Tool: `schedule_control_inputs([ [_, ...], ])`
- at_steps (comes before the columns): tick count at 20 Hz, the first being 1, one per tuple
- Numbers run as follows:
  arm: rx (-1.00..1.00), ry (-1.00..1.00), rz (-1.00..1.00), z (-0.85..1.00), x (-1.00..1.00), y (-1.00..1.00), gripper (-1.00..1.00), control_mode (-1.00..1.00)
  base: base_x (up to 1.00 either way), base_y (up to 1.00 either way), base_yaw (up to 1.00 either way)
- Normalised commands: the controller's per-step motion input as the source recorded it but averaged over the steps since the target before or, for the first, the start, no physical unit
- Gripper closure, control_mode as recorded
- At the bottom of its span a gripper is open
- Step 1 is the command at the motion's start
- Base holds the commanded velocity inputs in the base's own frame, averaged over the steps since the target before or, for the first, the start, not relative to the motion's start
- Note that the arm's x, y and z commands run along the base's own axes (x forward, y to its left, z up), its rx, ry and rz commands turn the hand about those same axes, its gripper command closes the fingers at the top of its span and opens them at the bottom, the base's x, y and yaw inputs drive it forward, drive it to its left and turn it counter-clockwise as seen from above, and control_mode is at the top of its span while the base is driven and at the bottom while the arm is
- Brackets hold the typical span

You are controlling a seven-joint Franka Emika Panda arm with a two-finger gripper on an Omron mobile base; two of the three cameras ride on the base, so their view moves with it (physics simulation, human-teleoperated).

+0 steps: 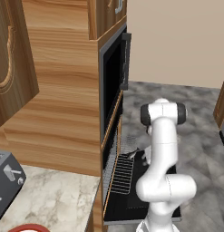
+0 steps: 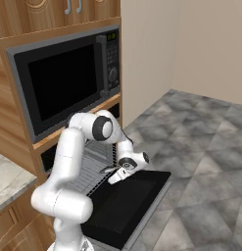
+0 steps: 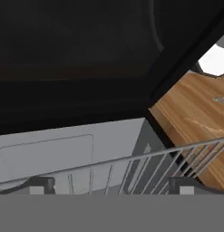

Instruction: Place the fish on the rack of the oven, and slide the rack back inside. Close the oven door.

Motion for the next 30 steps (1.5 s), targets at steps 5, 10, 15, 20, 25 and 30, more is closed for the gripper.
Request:
schedule_control_inputs([
  [5,0.11,0.1,0.0,-0.81,0.66,0.05,-1.0,-1.0,0.0,0.0,0.0],
  [10,0.14,-0.01,0.01,-0.61,0.78,0.24,-1.0,-1.0,0.0,0.0,0.0],
  [15,0.05,-0.02,0.0,0.2,0.29,0.49,-1.0,-1.0,0.0,0.0,0.0],
  [20,0.0,0.0,-0.01,0.43,0.03,0.86,-1.0,-1.0,0.0,0.0,0.0],
  [25,-0.08,0.0,-0.09,0.5,0.02,1.0,-1.0,-1.0,0.0,0.0,0.0],
  [30,-0.22,0.0,-0.14,0.84,0.05,1.0,-1.0,-1.0,0.0,0.0,0.0],
])
